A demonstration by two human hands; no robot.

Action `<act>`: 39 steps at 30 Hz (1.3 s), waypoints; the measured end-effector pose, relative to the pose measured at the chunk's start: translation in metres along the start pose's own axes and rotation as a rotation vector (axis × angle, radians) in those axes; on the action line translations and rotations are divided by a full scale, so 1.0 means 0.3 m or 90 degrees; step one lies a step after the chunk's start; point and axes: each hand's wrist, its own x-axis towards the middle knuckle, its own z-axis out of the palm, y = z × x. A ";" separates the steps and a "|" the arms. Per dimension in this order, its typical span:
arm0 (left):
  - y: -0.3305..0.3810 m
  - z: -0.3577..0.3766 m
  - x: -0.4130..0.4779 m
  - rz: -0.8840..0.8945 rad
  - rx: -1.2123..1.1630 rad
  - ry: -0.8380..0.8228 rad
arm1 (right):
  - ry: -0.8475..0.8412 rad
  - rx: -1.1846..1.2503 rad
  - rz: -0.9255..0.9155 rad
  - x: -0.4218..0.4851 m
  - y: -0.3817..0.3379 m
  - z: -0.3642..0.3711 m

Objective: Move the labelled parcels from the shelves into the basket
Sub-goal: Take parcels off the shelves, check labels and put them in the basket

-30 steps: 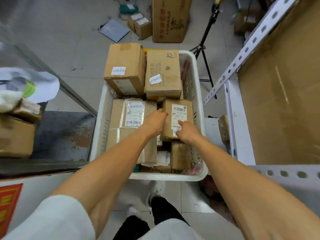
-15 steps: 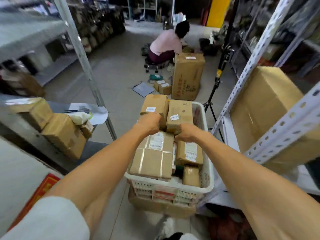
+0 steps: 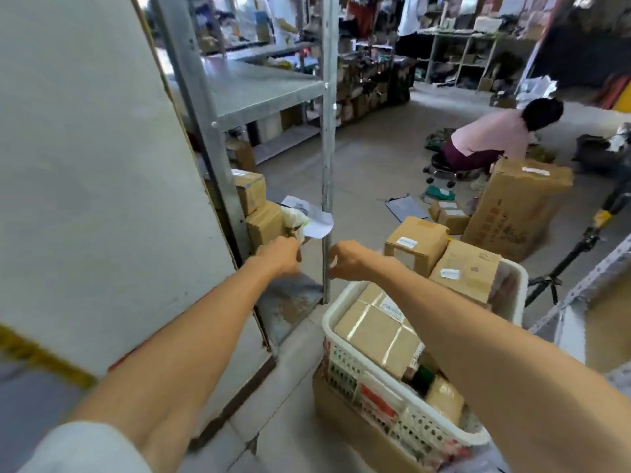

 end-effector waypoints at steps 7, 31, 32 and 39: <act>-0.262 0.015 -0.423 -0.282 -0.089 0.091 | -0.064 -0.203 -0.293 0.016 -0.424 0.031; -0.106 0.362 -2.377 -1.014 -0.201 0.185 | -0.237 -0.470 -1.061 -1.226 -1.559 0.621; -0.060 0.391 -2.420 -1.039 -0.205 0.185 | -0.252 -0.479 -1.090 -1.294 -1.560 0.650; 0.251 0.573 -2.629 -1.231 -0.294 0.212 | -0.261 -0.582 -1.339 -1.680 -1.527 0.836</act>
